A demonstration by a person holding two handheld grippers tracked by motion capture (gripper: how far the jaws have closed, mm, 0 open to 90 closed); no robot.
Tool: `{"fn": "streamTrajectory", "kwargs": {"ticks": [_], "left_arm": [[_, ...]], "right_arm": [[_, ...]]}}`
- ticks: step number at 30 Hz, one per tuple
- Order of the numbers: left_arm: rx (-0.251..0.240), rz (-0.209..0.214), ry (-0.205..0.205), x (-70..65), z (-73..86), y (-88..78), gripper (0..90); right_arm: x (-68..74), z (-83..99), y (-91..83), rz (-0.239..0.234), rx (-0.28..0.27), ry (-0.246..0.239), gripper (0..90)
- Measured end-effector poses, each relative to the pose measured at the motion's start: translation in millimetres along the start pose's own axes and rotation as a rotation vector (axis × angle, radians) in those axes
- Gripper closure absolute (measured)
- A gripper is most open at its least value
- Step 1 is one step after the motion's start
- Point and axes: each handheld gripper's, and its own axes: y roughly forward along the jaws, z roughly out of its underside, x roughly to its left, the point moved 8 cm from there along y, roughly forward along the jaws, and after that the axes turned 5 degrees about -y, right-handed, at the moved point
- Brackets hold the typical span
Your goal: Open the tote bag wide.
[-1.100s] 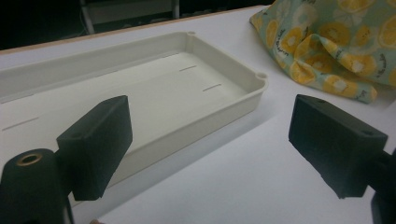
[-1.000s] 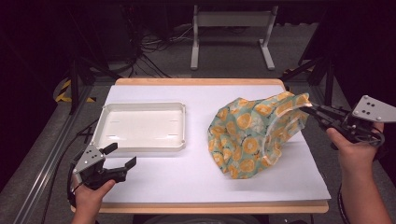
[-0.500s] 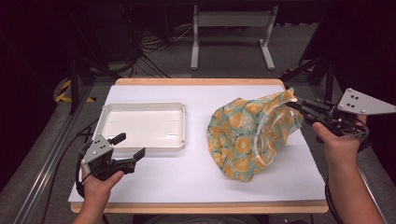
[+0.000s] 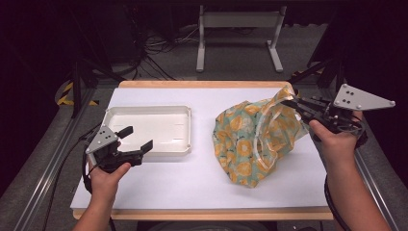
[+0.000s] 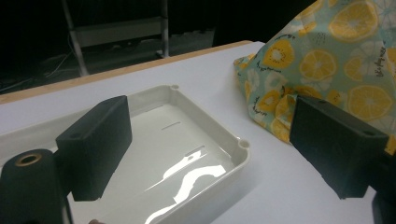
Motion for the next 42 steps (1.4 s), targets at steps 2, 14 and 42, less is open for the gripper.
{"fn": "streamTrajectory", "kwargs": {"ticks": [2, 14, 42], "left_arm": [[0.001, -0.003, -0.003, 0.8, 1.0, 0.1, 13.9], [0.006, -0.033, 0.026, -0.4, 3.2, -0.5, 13.9], [0.009, 0.013, 0.124, -15.8, 9.4, 4.7, 25.6]], "right_arm": [[0.6, -0.2, 4.4, -0.008, -0.002, 0.001, 90.0], [8.9, -1.6, 27.1, -0.052, -0.016, 0.01, 90.0], [37.8, 12.5, 89.0, -0.149, 0.038, 0.01, 89.6]]}}
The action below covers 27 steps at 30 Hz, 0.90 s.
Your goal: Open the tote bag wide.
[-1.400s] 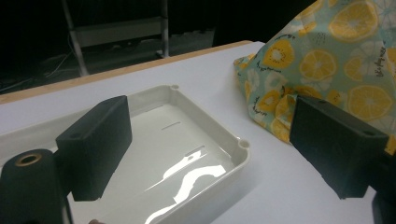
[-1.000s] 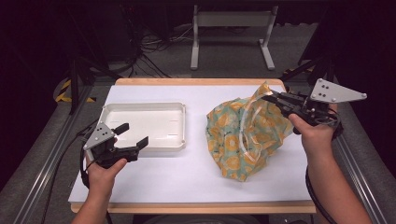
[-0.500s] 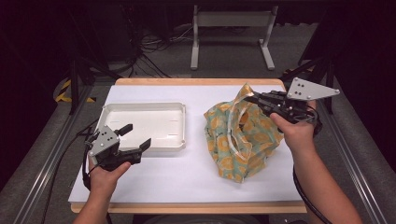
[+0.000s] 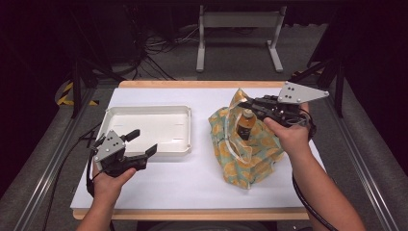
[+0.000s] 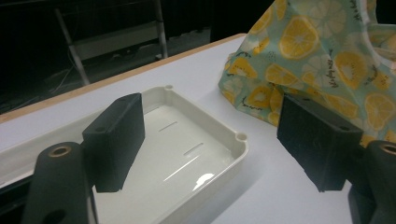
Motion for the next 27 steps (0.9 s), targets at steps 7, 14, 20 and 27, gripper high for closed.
{"fn": "streamTrajectory", "kwargs": {"ticks": [7, 14, 20, 27], "left_arm": [[-0.003, 0.075, -0.02, -14.5, -7.9, 10.8, 22.4], [-0.018, 0.165, 0.016, -41.6, -31.6, 34.7, 22.1], [-0.027, 0.216, 0.044, -62.3, -41.9, 60.1, 23.7], [-0.046, 0.295, 0.029, -80.3, -55.2, 85.2, 26.1]], "right_arm": [[1.4, 7.0, 7.9, -0.005, 0.022, 0.004, 89.4], [3.8, 7.0, 12.0, -0.014, 0.014, 0.006, 89.2], [3.6, 9.3, 13.7, -0.02, 0.016, 0.012, 89.2], [3.3, 7.1, 11.3, -0.021, 0.009, 0.012, 89.2]]}}
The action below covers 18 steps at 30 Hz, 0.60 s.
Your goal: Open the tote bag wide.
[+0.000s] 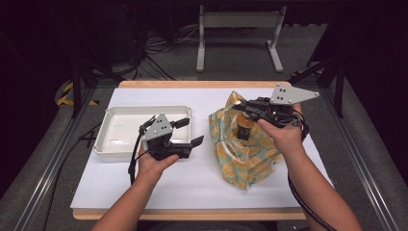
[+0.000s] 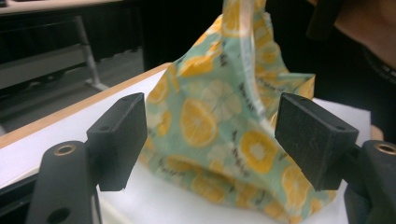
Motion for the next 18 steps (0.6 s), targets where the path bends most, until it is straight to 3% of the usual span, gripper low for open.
{"fn": "streamTrajectory", "kwargs": {"ticks": [11, 18], "left_arm": [[-0.006, 0.085, 0.008, -11.2, -15.5, 27.6, 26.3], [0.013, 0.088, 0.014, -13.2, -19.4, 41.9, 25.2]], "right_arm": [[0.0, 0.4, 2.6, -0.01, -0.006, 0.005, 89.2], [0.2, -0.9, 2.2, -0.016, -0.011, 0.003, 89.0]]}}
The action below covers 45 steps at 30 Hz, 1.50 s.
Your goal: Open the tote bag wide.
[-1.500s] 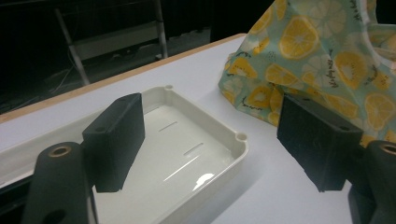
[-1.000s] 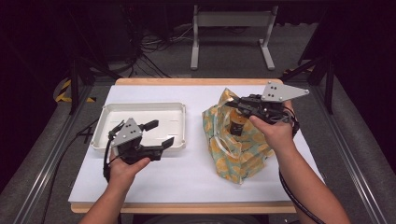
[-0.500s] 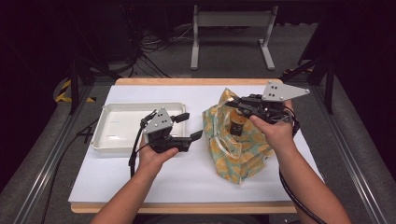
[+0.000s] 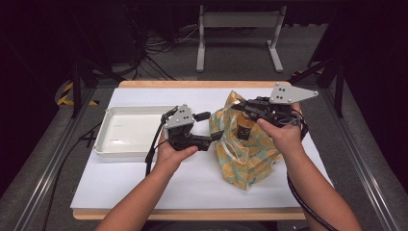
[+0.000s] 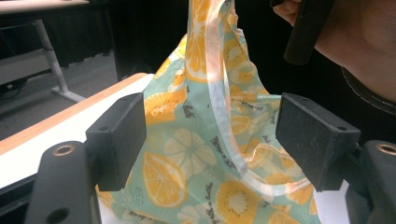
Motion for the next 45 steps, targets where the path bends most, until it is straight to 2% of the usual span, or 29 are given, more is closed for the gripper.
{"fn": "streamTrajectory", "kwargs": {"ticks": [5, 9, 12, 16, 19, 23, 24, 25, 27, 30, 34, 40, 45], "left_arm": [[-0.001, -0.007, 0.012, 2.0, -4.9, 9.5, 25.2], [0.007, 0.015, 0.008, 2.3, -5.5, 15.7, 27.2], [0.018, 0.014, 0.017, 3.5, -6.9, 22.0, 28.4], [0.029, 0.048, 0.026, 5.4, -8.7, 28.9, 34.6], [0.041, 0.082, 0.028, 6.6, -8.6, 32.2, 42.1], [0.042, 0.1, 0.034, 7.5, -8.2, 33.7, 52.6], [0.045, 0.108, 0.034, 7.8, -7.9, 33.4, 58.2], [0.041, 0.108, 0.029, 9.0, -8.2, 32.7, 68.4], [0.043, 0.108, 0.022, 10.6, -8.5, 31.6, 79.9], [0.042, 0.099, 0.026, 12.0, -9.5, 30.3, 88.6], [0.036, 0.094, 0.028, 12.5, -11.4, 29.0, 89.1], [0.026, 0.096, 0.019, 13.3, -13.5, 26.9, 89.1], [0.024, 0.093, 0.017, 14.6, -14.2, 24.9, 89.1]], "right_arm": [[0.6, 0.6, 1.0, -0.005, -0.002, 0.003, 88.8], [1.1, 1.8, 1.6, -0.01, -0.002, 0.007, 88.7], [1.3, 2.1, 2.0, -0.011, -0.001, 0.008, 88.6], [1.8, 2.0, 1.9, -0.015, -0.004, 0.008, 88.5], [1.9, 2.3, 1.4, -0.018, -0.005, 0.007, 88.3], [1.9, 3.2, 1.5, -0.019, -0.007, 0.012, 88.2], [1.9, 3.5, 1.6, -0.019, -0.007, 0.012, 88.1], [2.0, 4.0, 1.8, -0.02, -0.006, 0.012, 88.1], [1.8, 4.4, 1.9, -0.019, -0.005, 0.012, 88.0], [1.9, 4.4, 1.6, -0.019, -0.006, 0.012, 87.6], [1.7, 5.1, -0.3, -0.017, -0.006, 0.012, 85.7], [2.5, 7.1, -9.7, -0.006, -0.003, 0.022, 77.8], [0.0, 10.9, -32.6, 0.027, -0.003, 0.019, 64.8]]}}
